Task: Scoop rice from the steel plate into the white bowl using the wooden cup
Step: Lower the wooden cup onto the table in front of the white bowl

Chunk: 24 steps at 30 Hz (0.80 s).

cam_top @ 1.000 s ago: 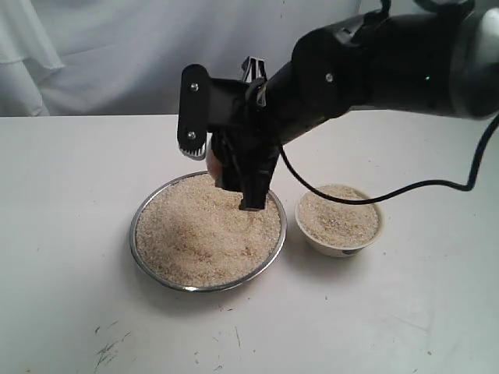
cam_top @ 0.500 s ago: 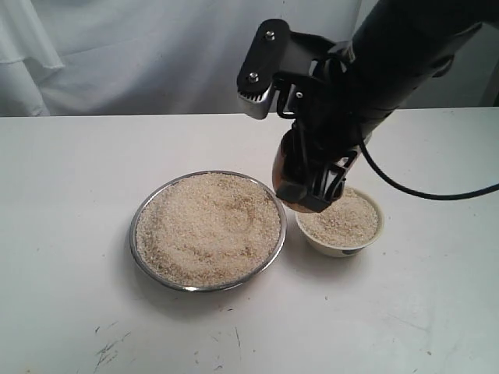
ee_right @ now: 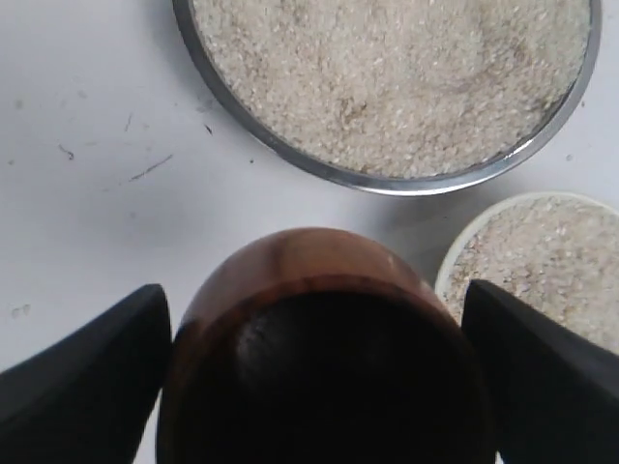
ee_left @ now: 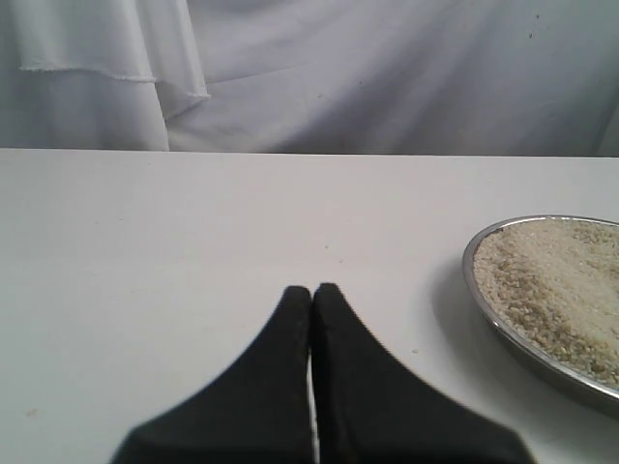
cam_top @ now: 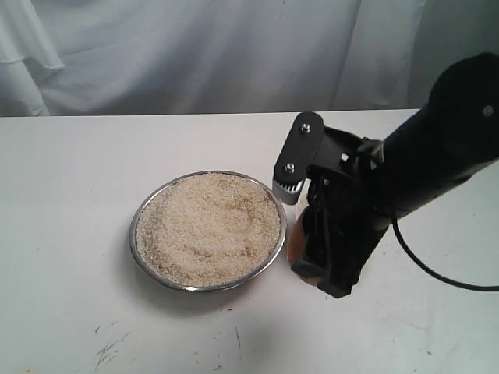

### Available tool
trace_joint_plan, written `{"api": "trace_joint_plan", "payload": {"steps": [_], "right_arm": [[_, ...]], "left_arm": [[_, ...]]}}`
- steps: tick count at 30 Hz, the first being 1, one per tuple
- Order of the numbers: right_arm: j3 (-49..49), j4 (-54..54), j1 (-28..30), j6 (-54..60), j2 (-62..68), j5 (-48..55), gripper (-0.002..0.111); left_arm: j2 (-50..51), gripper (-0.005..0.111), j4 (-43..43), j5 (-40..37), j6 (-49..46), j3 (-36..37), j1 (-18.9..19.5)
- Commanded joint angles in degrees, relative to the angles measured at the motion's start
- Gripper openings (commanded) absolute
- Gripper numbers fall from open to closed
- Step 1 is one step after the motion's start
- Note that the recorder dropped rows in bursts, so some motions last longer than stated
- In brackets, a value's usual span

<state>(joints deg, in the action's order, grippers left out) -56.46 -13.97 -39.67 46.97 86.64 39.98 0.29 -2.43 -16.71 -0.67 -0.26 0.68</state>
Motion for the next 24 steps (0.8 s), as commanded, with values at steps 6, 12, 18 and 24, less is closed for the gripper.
{"api": "trace_joint_plan", "payload": {"steps": [6, 12, 18, 24], "right_arm": [[1.16, -1.05, 0.04, -1.12, 5.02, -2.10, 0.000], [2.35, -1.06, -0.26, -1.57, 7.44, -2.10, 0.000], [3.80, -1.36, -1.56, -1.57, 8.24, -3.27, 0.000], [3.94, -1.60, -1.97, -1.57, 8.24, -5.27, 0.000]], "left_arm": [[-0.29, 0.000, -0.04, 0.36, 0.18, 0.26, -0.09], [-0.29, 0.000, -0.04, 0.36, 0.18, 0.26, -0.09], [-0.29, 0.000, -0.04, 0.36, 0.18, 0.26, -0.09], [-0.29, 0.000, -0.04, 0.36, 0.18, 0.26, -0.09]]}}
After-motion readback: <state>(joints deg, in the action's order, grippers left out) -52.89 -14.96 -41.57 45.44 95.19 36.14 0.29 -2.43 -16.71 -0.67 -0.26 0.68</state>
